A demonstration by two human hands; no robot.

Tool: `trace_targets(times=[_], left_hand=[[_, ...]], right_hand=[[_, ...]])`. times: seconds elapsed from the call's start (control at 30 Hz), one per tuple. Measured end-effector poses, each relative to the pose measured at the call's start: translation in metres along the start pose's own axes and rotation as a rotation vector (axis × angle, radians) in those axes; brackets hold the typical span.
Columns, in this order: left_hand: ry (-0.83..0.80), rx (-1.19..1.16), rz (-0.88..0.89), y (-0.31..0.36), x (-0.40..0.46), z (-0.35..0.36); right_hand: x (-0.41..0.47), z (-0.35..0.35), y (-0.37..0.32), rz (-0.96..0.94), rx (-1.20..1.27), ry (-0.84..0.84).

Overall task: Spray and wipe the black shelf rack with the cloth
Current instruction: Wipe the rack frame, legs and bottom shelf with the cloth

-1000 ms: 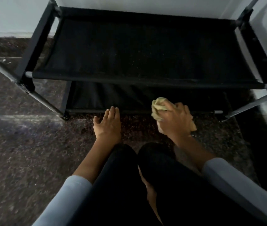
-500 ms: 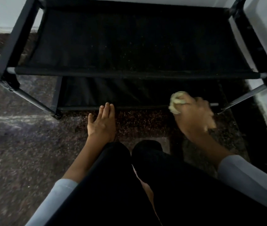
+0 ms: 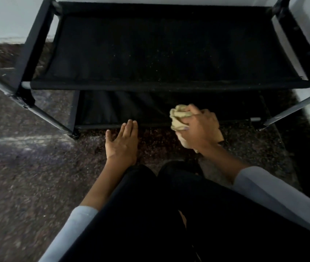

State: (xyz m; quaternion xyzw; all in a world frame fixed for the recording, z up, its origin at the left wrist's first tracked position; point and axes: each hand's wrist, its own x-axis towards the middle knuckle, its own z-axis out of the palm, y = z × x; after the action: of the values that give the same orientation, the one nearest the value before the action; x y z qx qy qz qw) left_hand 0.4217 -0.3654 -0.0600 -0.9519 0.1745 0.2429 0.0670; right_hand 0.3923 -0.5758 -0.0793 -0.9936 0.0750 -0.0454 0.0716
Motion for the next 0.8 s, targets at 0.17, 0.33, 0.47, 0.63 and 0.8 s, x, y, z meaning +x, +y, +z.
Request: trace_targets(times=[0.17, 0.33, 0.47, 0.63, 0.8], left_hand=[[0.001, 0.025, -0.014, 0.002, -0.001, -0.002], [-0.004, 0.051, -0.029, 0.005, -0.003, -0.004], [0.066, -0.02, -0.055, 0.024, 0.005, -0.01], [0.102, -0.099, 0.233, 0.071, 0.018, -0.008], [0.092, -0.056, 0.191, 0.074, 0.019, 0.0]], right_hand=[[-0.014, -0.012, 0.071, 0.109, -0.097, 0.04], [-0.02, -0.019, 0.095, 0.22, -0.177, 0.07], [-0.031, -0.014, 0.062, 0.352, -0.139, 0.088], [-0.012, 0.014, -0.025, 0.285, -0.017, 0.035], [-0.029, 0.008, 0.019, 0.114, -0.081, 0.128]])
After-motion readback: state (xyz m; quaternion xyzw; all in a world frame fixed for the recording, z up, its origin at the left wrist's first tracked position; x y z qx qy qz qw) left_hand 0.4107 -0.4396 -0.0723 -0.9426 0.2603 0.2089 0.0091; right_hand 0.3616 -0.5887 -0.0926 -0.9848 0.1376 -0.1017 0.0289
